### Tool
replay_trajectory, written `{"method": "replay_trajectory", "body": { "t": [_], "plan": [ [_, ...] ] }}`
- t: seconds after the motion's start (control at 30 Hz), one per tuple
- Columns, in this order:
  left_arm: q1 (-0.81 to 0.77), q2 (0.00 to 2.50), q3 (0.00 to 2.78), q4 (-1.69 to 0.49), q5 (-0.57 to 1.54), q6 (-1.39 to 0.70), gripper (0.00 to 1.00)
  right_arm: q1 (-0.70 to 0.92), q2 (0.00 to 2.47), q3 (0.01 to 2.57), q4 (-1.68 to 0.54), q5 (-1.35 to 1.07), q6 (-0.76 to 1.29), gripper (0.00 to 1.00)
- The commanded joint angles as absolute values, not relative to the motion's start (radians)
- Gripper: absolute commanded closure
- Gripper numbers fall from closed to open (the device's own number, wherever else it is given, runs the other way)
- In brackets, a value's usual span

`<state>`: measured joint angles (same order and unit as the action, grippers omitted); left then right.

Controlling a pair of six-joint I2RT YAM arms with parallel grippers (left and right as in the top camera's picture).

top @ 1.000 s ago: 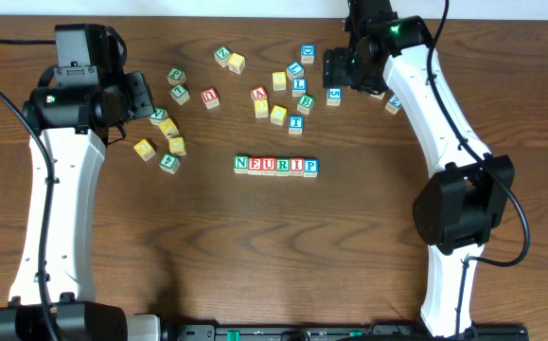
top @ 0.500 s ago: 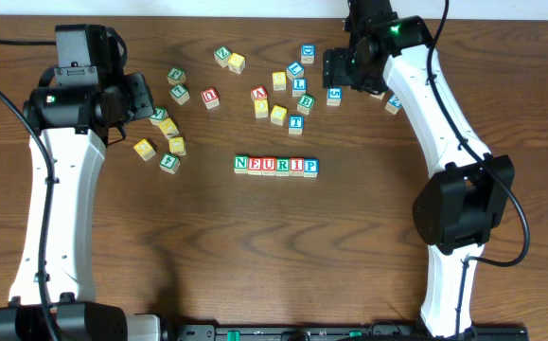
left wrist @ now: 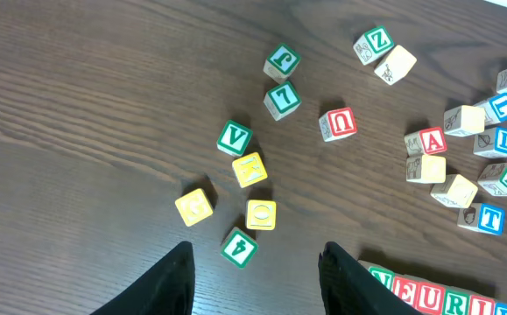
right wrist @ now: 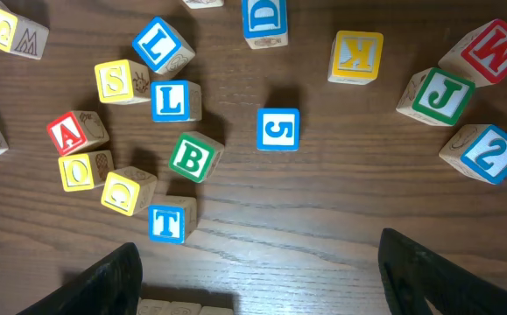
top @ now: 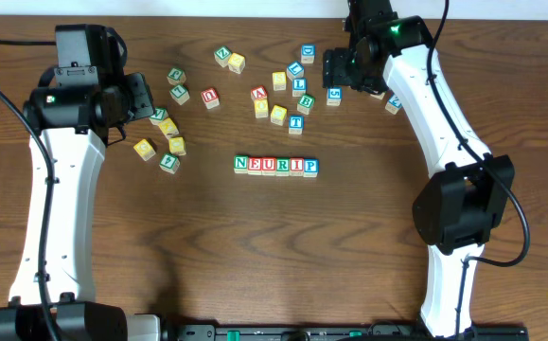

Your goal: Spell out NEURIPS

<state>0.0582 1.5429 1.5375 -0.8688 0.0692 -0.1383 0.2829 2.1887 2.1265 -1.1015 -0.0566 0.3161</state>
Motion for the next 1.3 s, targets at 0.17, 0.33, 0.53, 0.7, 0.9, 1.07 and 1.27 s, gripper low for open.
{"method": "replay_trajectory", "body": {
  "t": [0.17, 0.33, 0.53, 0.7, 0.9, 1.07, 1.27],
  "plan": [
    [0.060, 1.549, 1.555, -0.874, 0.071, -0.148, 0.54, 0.290, 2.147, 2.141, -1.101, -0.060, 0.299, 0.19],
    [0.060, 1.549, 1.555, -0.874, 0.072, -0.149, 0.54, 0.290, 2.147, 2.141, -1.100, -0.059, 0.299, 0.19],
    [0.060, 1.549, 1.555, -0.874, 0.071, -0.149, 0.54, 0.290, 2.147, 2.141, -1.100, -0.059, 0.299, 0.19],
    [0.060, 1.549, 1.555, -0.874, 0.071, -0.149, 0.54, 0.290, 2.147, 2.141, -1.100, -0.059, 0.299, 0.19],
    [0.060, 1.549, 1.554, -0.874, 0.071, -0.148, 0.54, 0.290, 2.147, 2.141, -1.096, -0.056, 0.299, 0.19],
    [0.060, 1.586, 1.551, -0.873, 0.070, -0.148, 0.54, 0.290, 2.161, 2.141, -1.063, 0.040, 0.336, 0.32],
    [0.060, 1.637, 1.551, -0.839, 0.071, -0.148, 0.55, 0.288, 2.166, 2.141, -1.028, 0.054, 0.336, 0.55]
  ]
}}
